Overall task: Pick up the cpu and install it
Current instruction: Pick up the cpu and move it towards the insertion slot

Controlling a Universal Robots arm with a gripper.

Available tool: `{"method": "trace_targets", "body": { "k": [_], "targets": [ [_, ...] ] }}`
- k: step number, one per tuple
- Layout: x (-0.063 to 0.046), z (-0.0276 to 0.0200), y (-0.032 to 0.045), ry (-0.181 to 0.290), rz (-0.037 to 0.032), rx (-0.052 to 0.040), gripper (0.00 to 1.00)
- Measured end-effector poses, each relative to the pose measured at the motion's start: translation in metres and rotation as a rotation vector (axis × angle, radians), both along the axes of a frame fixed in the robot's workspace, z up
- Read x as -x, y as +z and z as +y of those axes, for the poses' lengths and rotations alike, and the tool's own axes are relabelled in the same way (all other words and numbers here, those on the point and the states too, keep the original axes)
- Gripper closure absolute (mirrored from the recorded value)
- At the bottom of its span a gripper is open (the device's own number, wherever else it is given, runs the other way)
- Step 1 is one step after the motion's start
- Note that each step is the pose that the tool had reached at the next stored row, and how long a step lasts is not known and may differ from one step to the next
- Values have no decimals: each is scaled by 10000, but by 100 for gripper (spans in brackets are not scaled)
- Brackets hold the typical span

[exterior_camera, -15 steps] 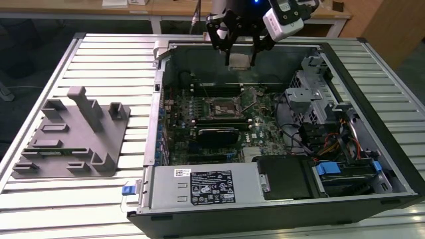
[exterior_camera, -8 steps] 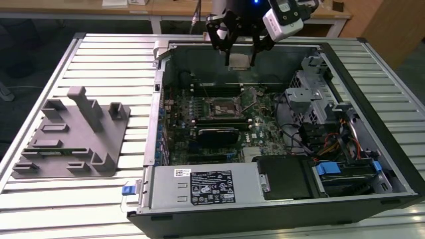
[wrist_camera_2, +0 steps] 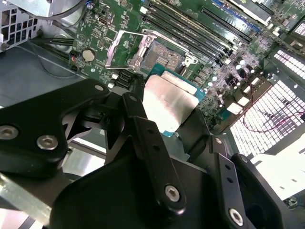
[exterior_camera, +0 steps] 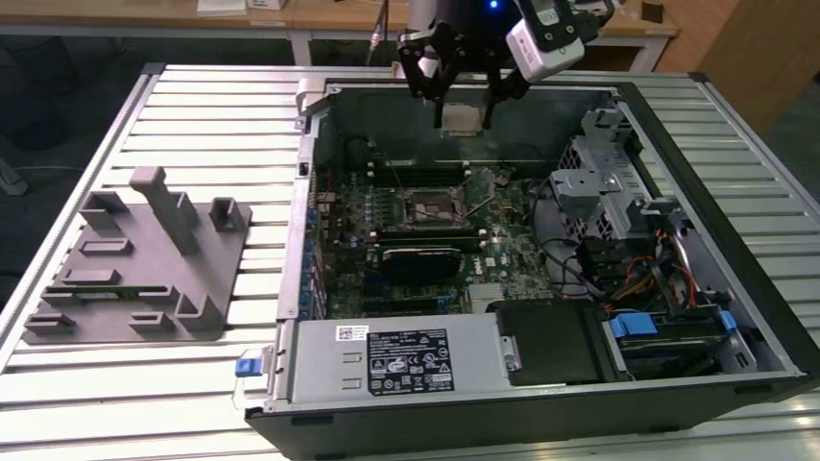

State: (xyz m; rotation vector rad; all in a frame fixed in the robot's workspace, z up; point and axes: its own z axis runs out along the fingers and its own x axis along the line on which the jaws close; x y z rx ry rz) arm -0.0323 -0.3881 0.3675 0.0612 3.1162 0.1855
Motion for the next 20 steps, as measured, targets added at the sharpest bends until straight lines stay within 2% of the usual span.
{"method": "trace_targets", "body": {
  "k": [20],
  "targets": [
    [1,0,-85,0,0,53,45]
  ]
}}
